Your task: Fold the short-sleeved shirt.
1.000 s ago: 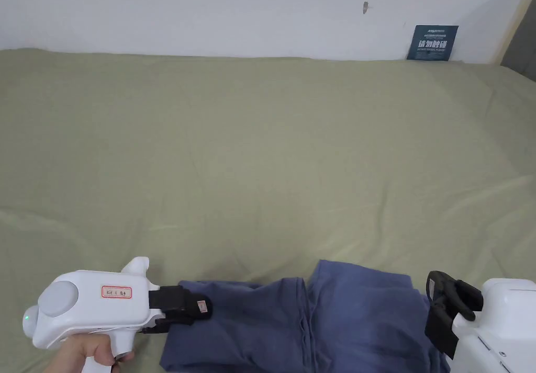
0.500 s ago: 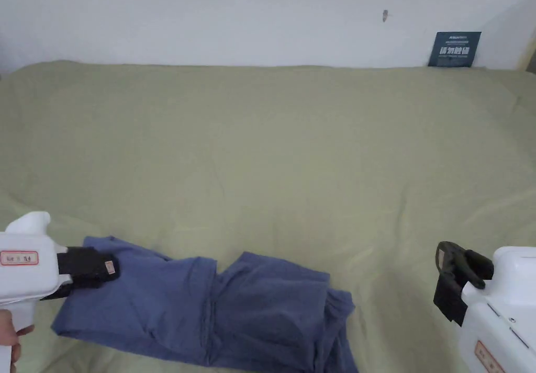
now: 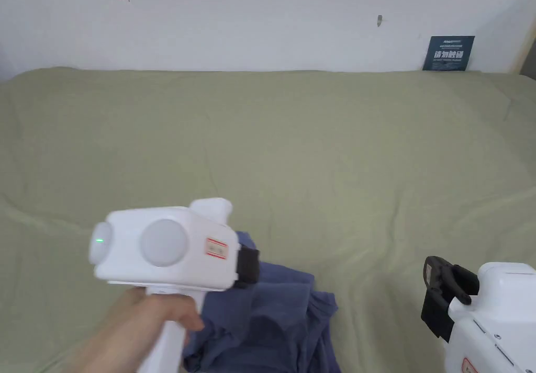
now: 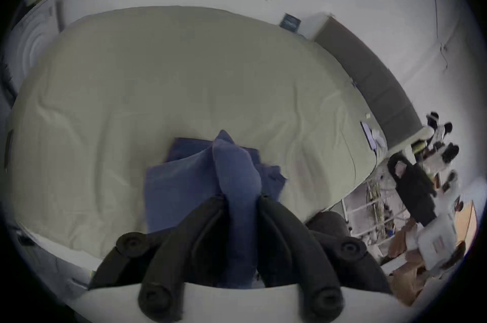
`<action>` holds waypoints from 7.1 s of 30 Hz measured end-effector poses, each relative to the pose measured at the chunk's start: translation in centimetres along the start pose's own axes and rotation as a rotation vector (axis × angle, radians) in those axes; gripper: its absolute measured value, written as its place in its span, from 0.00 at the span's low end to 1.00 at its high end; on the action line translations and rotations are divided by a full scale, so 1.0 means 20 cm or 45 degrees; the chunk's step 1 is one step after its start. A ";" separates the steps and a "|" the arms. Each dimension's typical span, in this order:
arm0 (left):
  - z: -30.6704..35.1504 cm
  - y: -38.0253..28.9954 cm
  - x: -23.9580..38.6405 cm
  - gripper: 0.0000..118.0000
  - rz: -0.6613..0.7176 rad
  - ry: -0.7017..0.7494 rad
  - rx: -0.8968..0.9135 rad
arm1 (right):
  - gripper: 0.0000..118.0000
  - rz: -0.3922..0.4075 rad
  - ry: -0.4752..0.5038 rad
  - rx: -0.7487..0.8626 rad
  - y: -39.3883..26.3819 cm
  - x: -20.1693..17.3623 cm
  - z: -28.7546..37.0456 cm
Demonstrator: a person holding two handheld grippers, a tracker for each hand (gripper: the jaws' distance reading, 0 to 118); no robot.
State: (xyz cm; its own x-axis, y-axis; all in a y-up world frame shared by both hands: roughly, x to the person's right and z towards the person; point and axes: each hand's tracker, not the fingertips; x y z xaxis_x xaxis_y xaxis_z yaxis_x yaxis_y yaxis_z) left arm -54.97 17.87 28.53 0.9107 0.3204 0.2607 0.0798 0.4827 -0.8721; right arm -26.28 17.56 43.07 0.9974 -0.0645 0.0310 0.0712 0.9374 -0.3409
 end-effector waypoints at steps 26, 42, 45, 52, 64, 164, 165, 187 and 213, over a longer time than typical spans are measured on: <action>-0.71 -0.39 -0.15 0.01 0.204 -0.490 -0.301 | 0.01 -0.113 -0.032 -0.164 -0.16 0.08 -0.02; -0.08 -0.18 -0.63 0.01 0.249 -0.290 0.039 | 0.01 -0.667 0.822 -0.690 -0.31 -0.10 -0.65; -0.11 -0.20 -0.74 0.01 0.293 -0.277 0.010 | 0.01 -0.776 0.948 -0.828 -0.44 -0.12 -0.84; -0.23 -0.19 -0.85 0.46 0.324 -0.415 -0.043 | 0.01 -1.219 1.165 -0.985 -0.70 0.01 -1.08; -0.53 -0.19 -0.76 0.34 0.405 -0.644 -0.094 | 0.01 -1.112 1.106 -0.988 -0.61 -0.04 -1.00; 0.49 0.16 0.15 1.00 -0.213 0.558 1.097 | 1.00 0.145 -0.030 0.344 0.66 -0.16 -0.18; 0.49 0.15 0.16 1.00 -0.219 0.556 1.099 | 1.00 0.147 -0.032 0.345 0.66 -0.17 -0.18; 0.55 0.11 0.18 1.00 -0.221 0.549 1.123 | 1.00 0.054 -0.026 0.327 0.73 -0.16 -0.15; 0.60 0.10 0.19 1.00 -0.200 0.516 1.124 | 1.00 0.255 -0.032 0.293 0.79 -0.23 -0.07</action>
State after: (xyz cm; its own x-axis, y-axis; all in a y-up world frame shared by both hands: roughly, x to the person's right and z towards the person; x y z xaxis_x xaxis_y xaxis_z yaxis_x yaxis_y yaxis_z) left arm -56.16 29.82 32.79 0.9988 -0.0241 0.0416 0.0310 0.9842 -0.1744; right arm -29.83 32.18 36.29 0.9908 0.1349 0.0086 -0.1329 0.9837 -0.1210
